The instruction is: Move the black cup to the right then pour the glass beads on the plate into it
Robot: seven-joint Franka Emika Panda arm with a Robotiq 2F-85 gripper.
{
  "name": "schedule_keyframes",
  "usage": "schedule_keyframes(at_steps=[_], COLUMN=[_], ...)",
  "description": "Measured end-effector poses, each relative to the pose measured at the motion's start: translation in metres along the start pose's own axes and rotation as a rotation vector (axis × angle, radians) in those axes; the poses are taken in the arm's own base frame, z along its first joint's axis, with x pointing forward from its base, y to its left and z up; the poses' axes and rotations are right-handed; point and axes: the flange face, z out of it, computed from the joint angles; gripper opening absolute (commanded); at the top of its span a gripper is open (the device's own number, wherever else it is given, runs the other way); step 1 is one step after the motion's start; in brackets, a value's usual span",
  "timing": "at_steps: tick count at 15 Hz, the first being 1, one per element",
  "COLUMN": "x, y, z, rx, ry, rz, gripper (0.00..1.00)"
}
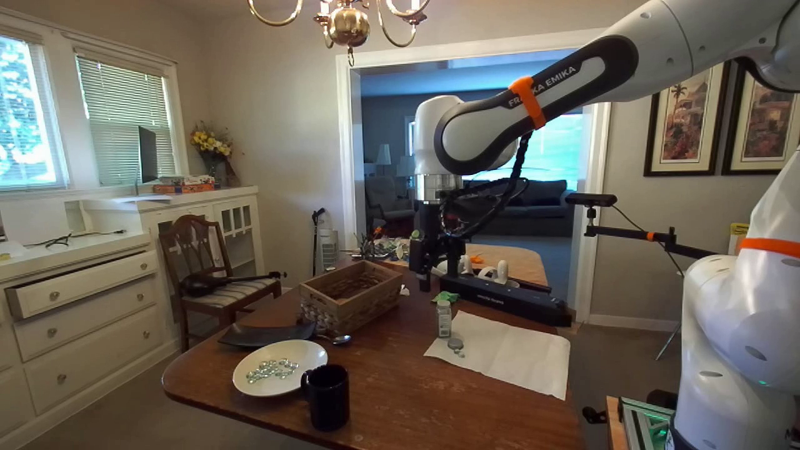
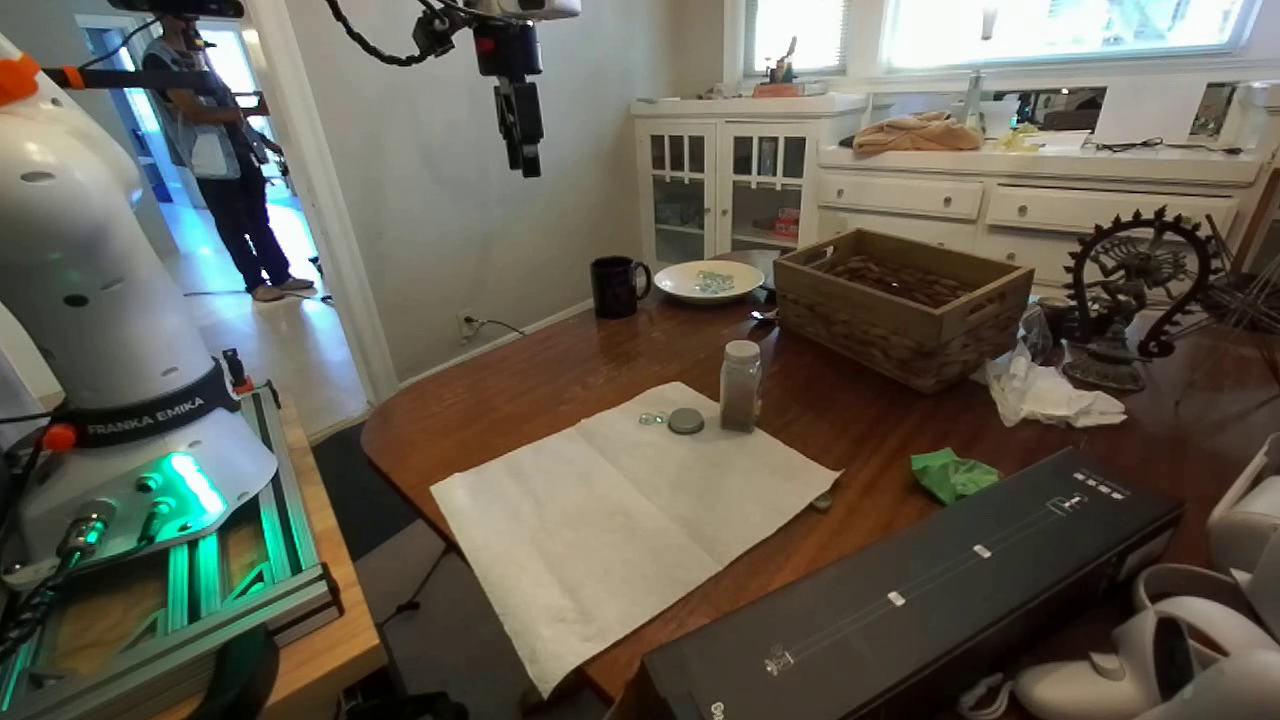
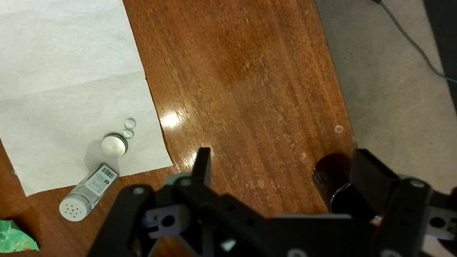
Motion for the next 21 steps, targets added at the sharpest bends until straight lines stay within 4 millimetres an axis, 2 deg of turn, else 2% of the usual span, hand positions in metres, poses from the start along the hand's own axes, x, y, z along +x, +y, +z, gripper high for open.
schedule_keyframes(at_steps=[5, 8, 13, 17, 21], x=[0.003, 0.013, 0.054, 0.093, 0.12], y=[0.001, 0.001, -0.008, -0.027, -0.043], z=[-0.001, 0.003, 0.021, 0.043, 0.065], rx=[0.0, -0.004, -0.005, -0.002, 0.021], ry=[0.001, -0.008, -0.02, -0.023, -0.035], rz=[0.0, 0.0, -0.019, -0.038, -0.02], gripper=[1.0, 1.0, 1.0, 1.0, 1.0])
